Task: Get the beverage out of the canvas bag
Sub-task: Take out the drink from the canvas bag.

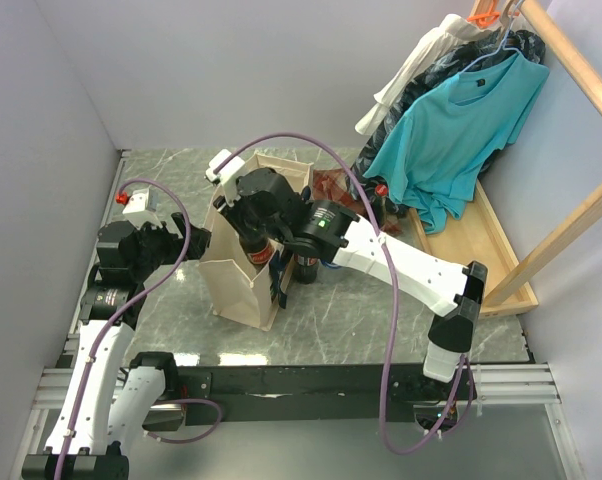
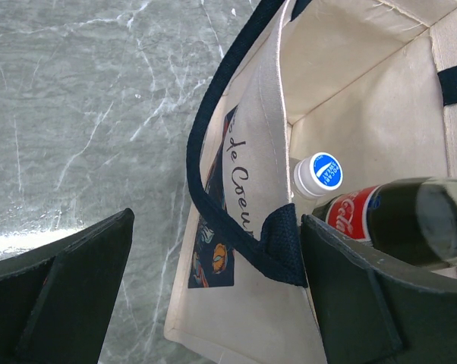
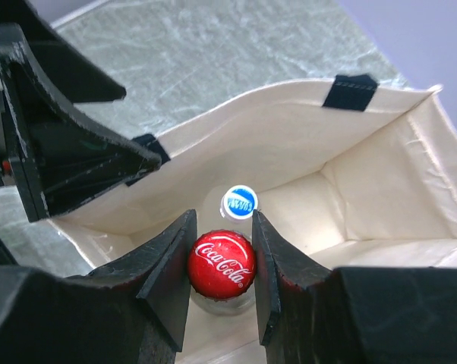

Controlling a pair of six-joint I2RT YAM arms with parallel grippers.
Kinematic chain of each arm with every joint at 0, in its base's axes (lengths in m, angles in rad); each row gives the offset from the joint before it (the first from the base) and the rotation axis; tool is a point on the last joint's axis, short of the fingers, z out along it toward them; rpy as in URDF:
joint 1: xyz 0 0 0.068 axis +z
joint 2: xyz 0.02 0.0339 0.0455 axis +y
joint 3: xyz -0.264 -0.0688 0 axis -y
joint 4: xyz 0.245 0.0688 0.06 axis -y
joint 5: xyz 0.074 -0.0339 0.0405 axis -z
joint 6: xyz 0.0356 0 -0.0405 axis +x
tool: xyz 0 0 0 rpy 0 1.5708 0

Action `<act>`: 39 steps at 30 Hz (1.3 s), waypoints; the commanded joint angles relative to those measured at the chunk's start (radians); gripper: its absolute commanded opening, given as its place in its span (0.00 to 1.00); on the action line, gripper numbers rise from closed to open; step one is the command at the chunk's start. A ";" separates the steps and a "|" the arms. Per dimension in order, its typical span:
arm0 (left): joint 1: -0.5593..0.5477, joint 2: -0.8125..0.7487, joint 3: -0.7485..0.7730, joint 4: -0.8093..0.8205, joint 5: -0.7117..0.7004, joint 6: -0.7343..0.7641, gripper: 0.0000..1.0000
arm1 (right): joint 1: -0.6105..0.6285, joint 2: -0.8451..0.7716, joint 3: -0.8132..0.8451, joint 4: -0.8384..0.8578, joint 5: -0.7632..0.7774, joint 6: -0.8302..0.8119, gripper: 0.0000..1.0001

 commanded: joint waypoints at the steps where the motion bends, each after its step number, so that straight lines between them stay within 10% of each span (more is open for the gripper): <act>1: -0.003 0.005 0.013 0.004 -0.016 0.009 0.96 | -0.004 -0.122 0.122 0.297 0.070 -0.062 0.00; 39: -0.003 0.012 0.011 0.007 -0.013 0.009 0.96 | -0.030 -0.190 0.133 0.378 0.150 -0.079 0.00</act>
